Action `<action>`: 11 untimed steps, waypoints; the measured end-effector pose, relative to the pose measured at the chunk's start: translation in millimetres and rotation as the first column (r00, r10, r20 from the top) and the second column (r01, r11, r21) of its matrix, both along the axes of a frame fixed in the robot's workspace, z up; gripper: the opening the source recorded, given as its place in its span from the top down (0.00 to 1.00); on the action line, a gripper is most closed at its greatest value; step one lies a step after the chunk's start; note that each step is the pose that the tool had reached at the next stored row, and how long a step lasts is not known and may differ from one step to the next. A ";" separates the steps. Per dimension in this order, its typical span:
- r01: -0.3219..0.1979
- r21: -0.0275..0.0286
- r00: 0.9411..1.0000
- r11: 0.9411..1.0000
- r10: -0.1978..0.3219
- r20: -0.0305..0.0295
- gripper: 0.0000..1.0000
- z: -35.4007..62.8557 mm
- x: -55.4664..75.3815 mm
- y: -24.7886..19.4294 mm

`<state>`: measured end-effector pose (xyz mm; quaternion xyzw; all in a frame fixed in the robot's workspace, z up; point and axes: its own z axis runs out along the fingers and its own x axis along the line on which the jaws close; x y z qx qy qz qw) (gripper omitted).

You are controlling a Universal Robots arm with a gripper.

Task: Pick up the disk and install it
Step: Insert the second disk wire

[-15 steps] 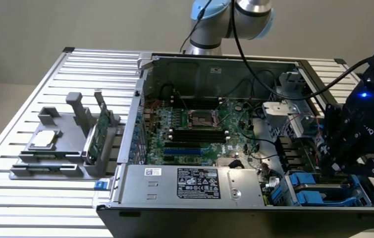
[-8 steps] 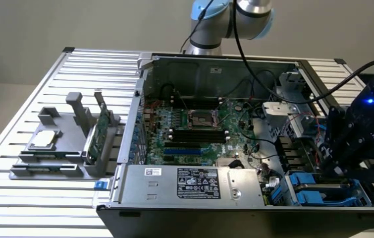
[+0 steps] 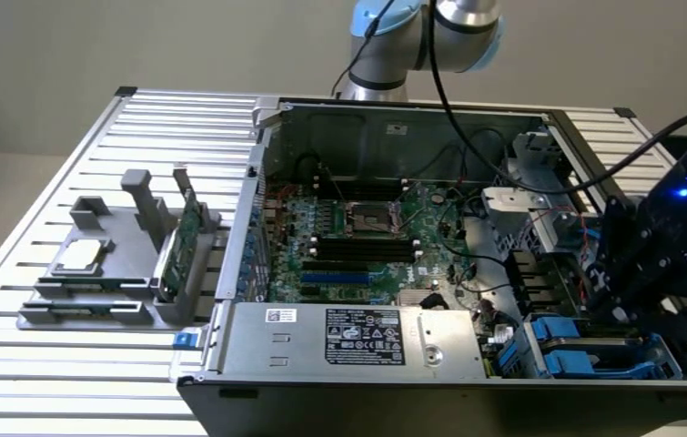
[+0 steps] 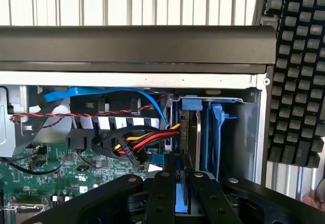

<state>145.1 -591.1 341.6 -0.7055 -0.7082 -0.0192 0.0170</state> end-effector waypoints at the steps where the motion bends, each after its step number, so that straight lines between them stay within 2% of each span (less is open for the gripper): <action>1: 0.000 0.000 1.000 1.000 0.000 0.000 0.84 0.0 0.0 -0.4; 6: 0.000 0.005 1.000 1.000 0.000 0.000 0.84 -0.4 0.0 -2.9; 11: -0.001 0.018 1.000 1.000 0.001 0.000 0.84 -1.0 0.7 -5.3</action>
